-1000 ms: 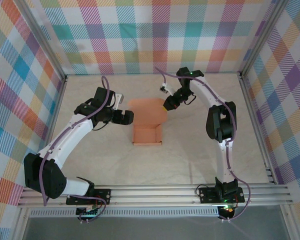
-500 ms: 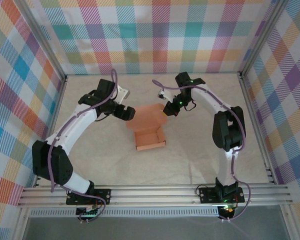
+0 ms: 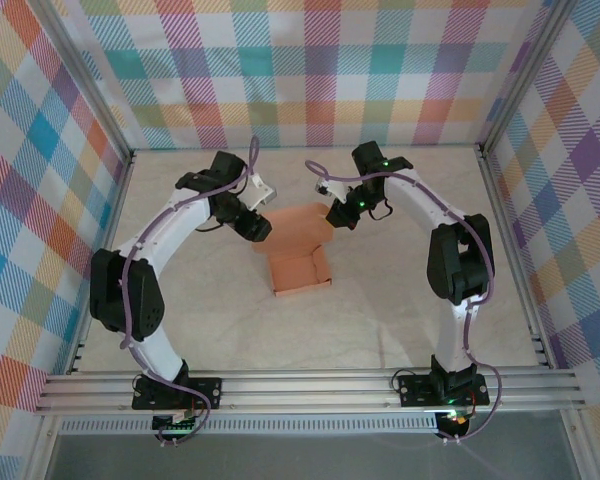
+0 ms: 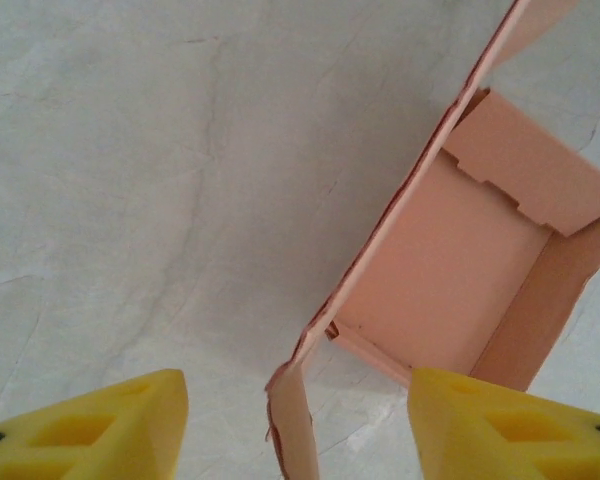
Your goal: Fold the paper box
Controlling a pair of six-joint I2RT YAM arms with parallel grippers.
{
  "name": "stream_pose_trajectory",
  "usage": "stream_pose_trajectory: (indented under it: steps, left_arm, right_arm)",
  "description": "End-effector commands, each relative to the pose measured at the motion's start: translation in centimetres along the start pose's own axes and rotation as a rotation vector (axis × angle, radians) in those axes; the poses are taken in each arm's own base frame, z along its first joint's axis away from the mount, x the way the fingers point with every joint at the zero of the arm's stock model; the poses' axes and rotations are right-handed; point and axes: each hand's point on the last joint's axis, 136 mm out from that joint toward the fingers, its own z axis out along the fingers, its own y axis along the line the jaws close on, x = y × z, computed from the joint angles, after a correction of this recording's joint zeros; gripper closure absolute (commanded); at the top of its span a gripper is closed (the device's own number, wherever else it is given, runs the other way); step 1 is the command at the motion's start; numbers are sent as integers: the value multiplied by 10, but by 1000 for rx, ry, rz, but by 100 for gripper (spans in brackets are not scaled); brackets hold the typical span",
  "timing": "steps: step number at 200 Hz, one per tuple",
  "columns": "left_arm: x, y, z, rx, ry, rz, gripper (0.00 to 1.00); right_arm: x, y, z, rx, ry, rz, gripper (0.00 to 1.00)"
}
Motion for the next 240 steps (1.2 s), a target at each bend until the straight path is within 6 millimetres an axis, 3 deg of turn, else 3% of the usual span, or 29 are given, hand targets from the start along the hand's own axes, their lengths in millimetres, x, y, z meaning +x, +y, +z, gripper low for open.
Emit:
stream_pose_trajectory:
  steps: [1,40,103,137,177,187,215,240]
  left_arm:
    - [4,4,0,3,32,12,44]
    - [10,11,10,-16,72,-5,57]
    - [4,8,7,1,56,-20,100]
    - [6,13,7,-33,58,-57,100]
    - [-15,21,-3,-118,-62,-182,100]
    - [-22,22,-6,-140,-99,-213,100]
    - [-41,26,-13,-212,-196,-341,100]
    - [-49,28,-15,-244,-264,-475,100]
  right_arm:
    - [-11,8,-13,3,-36,-46,100]
    - [-12,8,-13,1,-39,-45,100]
    - [-13,9,-14,3,-39,-39,100]
    - [-18,6,-16,52,-45,-18,100]
    - [-32,-15,-24,309,-86,77,100]
    - [-31,-25,-27,408,-94,135,100]
    - [-31,-28,-34,548,-109,270,100]
    - [-25,-30,-40,657,-148,529,100]
